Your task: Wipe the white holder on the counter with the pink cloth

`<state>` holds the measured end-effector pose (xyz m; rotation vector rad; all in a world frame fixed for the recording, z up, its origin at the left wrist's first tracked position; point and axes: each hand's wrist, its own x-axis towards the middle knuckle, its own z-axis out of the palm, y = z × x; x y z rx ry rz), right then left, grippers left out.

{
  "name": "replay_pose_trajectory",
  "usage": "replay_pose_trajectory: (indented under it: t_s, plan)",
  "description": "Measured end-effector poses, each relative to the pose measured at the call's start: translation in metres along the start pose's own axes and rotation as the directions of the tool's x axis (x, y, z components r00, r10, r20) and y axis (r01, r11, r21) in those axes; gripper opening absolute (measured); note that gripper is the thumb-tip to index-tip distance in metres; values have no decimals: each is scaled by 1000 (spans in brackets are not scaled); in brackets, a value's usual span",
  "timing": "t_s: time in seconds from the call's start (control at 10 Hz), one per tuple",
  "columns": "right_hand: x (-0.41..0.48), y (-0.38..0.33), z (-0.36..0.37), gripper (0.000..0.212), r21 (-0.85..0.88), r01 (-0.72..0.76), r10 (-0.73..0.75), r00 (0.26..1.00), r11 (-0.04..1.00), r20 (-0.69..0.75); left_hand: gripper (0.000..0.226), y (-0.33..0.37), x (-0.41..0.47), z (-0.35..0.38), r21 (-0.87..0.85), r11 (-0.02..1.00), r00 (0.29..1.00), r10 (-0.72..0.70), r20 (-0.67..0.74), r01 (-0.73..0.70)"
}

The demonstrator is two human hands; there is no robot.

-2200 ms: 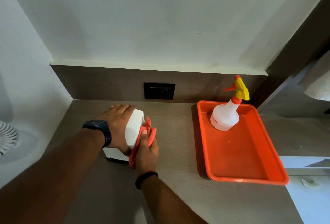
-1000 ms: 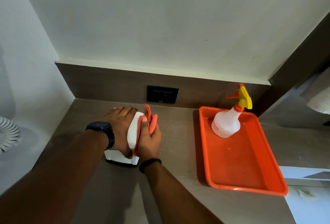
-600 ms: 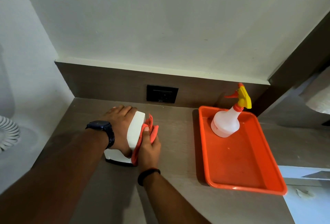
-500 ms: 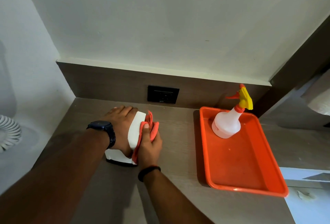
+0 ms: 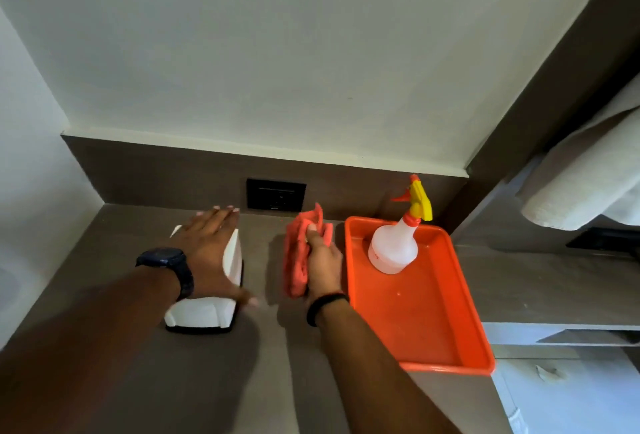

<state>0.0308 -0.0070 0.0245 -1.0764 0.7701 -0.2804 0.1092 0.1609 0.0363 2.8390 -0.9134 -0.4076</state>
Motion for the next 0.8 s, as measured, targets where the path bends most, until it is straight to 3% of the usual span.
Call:
replay_pose_trajectory:
  t_s: [0.1, 0.2, 0.3, 0.4, 0.5, 0.6, 0.7, 0.8]
  plan:
    - [4, -28, -52, 17, -326, 189, -232, 968, 926, -99, 154, 59, 16, 6, -100, 984, 986, 136, -98, -146]
    - [14, -29, -106, 36, -633, 221, -350, 933, 742, -86, 134, 119, 32, 30, -107, 958, 964, 259, -65, -265]
    - [32, -9, -146, 37, -863, 223, -380, 924, 454, 39, 134, 154, 47, 55, -119, 954, 959, 282, 33, -277]
    - [47, 13, -165, 58, -968, 207, -314, 937, 145, 153, 145, 167, 54, 81, -93, 969, 958, 240, 160, -227]
    - [51, 27, -170, 47, -970, 230, -187, 952, -82, 242, 148, 169, 55, 96, -74, 971, 944, 237, 229, -226]
    - [51, 33, -171, 54, -958, 249, -97, 960, -145, 264, 149, 168, 52, 100, -96, 971, 942, 236, 239, -219]
    - [54, 30, -173, 71, -961, 252, 0, 967, -115, 254, 150, 168, 51, 96, -101, 972, 943, 232, 239, -214]
    - [49, 12, -172, 72, -968, 247, -7, 969, -31, 248, 146, 167, 49, 88, -104, 975, 948, 218, 233, -199]
